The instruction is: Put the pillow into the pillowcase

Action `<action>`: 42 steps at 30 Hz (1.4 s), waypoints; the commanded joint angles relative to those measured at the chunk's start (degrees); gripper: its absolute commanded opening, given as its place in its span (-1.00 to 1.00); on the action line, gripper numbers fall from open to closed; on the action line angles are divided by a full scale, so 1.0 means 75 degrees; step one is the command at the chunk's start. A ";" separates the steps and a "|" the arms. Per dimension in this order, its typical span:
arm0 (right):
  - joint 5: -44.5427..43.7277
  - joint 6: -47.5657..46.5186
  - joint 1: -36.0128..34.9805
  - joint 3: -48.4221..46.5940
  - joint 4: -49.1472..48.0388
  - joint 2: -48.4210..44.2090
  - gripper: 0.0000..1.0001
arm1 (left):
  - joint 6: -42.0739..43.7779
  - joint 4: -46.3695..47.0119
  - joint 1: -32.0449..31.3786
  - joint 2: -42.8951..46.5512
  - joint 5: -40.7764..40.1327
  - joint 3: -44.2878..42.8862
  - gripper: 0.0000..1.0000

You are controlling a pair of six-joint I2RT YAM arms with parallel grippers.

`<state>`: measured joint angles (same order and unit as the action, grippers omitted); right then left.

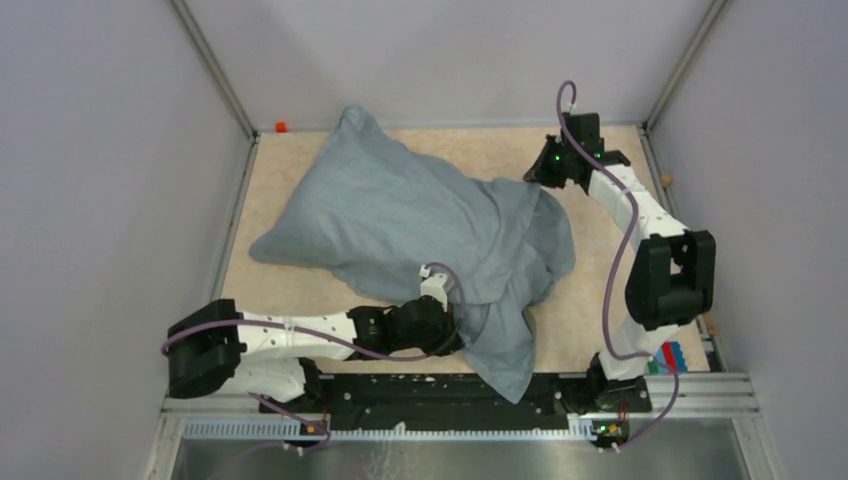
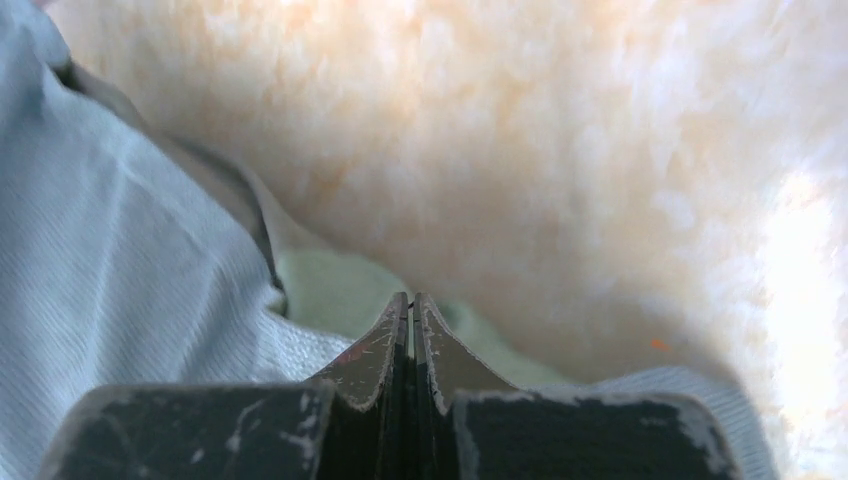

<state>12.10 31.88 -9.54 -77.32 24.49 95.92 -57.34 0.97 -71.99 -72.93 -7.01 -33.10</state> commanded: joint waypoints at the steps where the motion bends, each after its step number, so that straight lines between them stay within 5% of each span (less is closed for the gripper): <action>1: -0.0753 -0.0203 0.0103 -0.1928 0.0515 0.0656 -1.00 | 0.0068 -0.1892 -0.0011 0.0548 0.0573 -0.0440 -1.00; 13: -0.1744 -0.0237 0.0384 -0.7384 0.2529 0.4529 -1.00 | 0.0601 -0.3476 0.0130 0.1427 0.0856 -0.1003 -1.00; 17: -0.1777 -0.0204 0.0568 -0.8280 0.2848 0.5245 -1.00 | 0.0814 -0.3498 0.0153 0.1489 0.0891 -0.1029 -1.00; 20: -0.1648 -0.0210 0.0731 -0.8245 0.2860 0.5313 -1.00 | 0.0930 -0.3669 0.0153 0.1526 0.1029 -0.0849 -1.00; 21: -0.1639 -0.0263 0.0731 -0.8138 0.2844 0.5237 -1.00 | 0.0970 -0.3705 0.0153 0.1587 0.0767 -0.0899 -0.87; 23: -0.1400 -0.0327 0.0635 -0.7463 0.2526 0.4835 -1.00 | 0.1150 -0.3465 0.0163 0.1721 0.0256 -0.1120 -0.26; 28: -0.1314 -0.0227 0.0476 -0.4950 0.1331 0.3358 -1.00 | 0.1892 -0.3182 0.0176 0.0913 -0.0760 -0.2299 0.12; 33: -0.1253 -0.0163 0.0476 -0.4247 0.1034 0.2981 -1.00 | 0.2355 -0.2425 0.0155 -0.0385 -0.0845 -0.3225 0.29; 42: -0.1089 -0.0206 0.0445 -0.4145 0.1017 0.2972 -1.00 | 0.1816 -0.3057 0.0049 -0.1899 -0.2775 -0.4253 0.21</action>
<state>3.49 30.59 -5.93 -108.68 34.15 121.75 -42.13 -20.03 -70.98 -85.58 -20.49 -62.04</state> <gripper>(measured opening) 0.009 0.600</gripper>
